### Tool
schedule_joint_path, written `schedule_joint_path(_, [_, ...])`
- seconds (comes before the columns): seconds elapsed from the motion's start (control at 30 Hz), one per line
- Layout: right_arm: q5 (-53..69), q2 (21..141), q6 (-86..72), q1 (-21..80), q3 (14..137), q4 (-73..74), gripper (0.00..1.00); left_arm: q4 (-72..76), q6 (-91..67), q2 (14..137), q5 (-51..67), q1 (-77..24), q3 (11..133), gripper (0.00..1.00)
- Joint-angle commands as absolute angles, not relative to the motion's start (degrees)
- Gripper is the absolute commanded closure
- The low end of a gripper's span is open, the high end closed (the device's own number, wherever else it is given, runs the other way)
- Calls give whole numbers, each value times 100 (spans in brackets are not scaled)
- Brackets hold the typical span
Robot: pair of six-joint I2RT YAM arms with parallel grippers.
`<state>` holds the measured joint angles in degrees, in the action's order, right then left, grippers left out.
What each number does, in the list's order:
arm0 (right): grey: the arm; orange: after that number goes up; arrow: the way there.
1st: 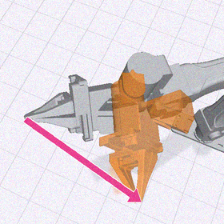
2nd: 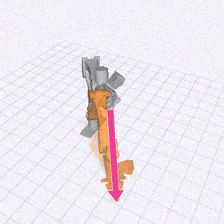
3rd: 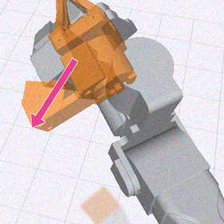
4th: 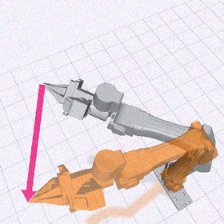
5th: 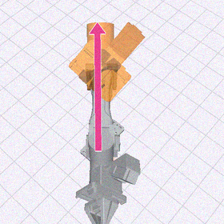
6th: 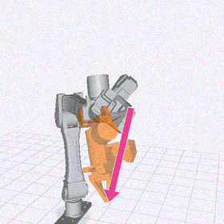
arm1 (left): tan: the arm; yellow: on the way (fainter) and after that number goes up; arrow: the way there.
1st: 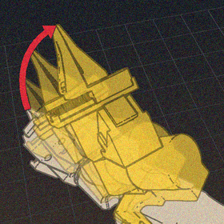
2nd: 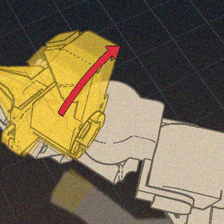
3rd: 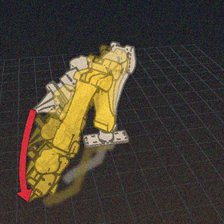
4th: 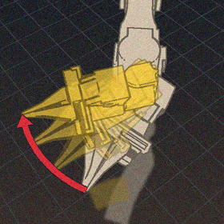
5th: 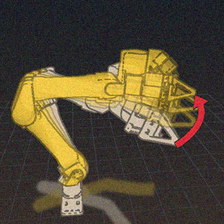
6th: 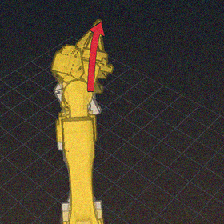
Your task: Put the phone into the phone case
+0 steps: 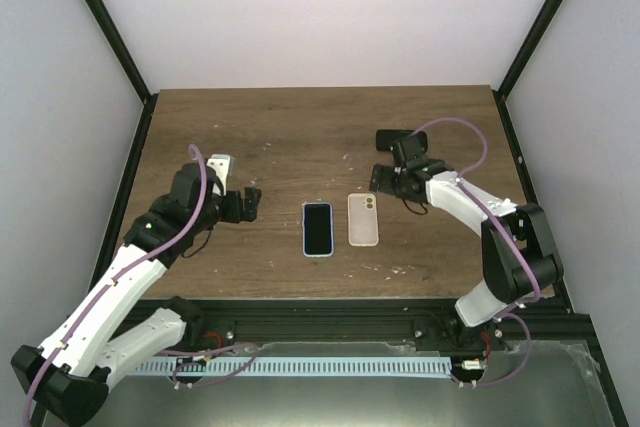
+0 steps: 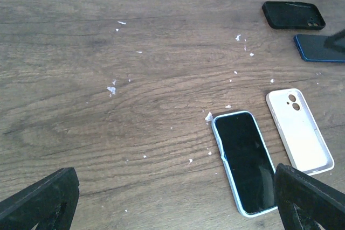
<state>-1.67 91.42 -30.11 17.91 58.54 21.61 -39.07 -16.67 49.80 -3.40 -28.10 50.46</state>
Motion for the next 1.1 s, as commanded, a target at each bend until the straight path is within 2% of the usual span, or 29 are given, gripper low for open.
schedule_joint_path(0.0, [13, 9646, -2582, 1268, 6365, 1429, 0, -3814, -1623, 4976, -307, -2777, 5001, 0])
schedule_joint_path(0.3, [402, 10633, -2317, 901, 7164, 1043, 0, -3823, -1622, 4992, -368, -2777, 5001, 0])
schedule_joint_path(0.53, [225, 11247, -2345, 882, 7891, 1408, 0, -3823, -1617, 5002, -388, -2777, 5001, 0])
schedule_joint_path(1.07, [0, 11951, -2397, 887, 8183, 1396, 0, -3832, -1602, 5072, -425, -2777, 5023, 0])
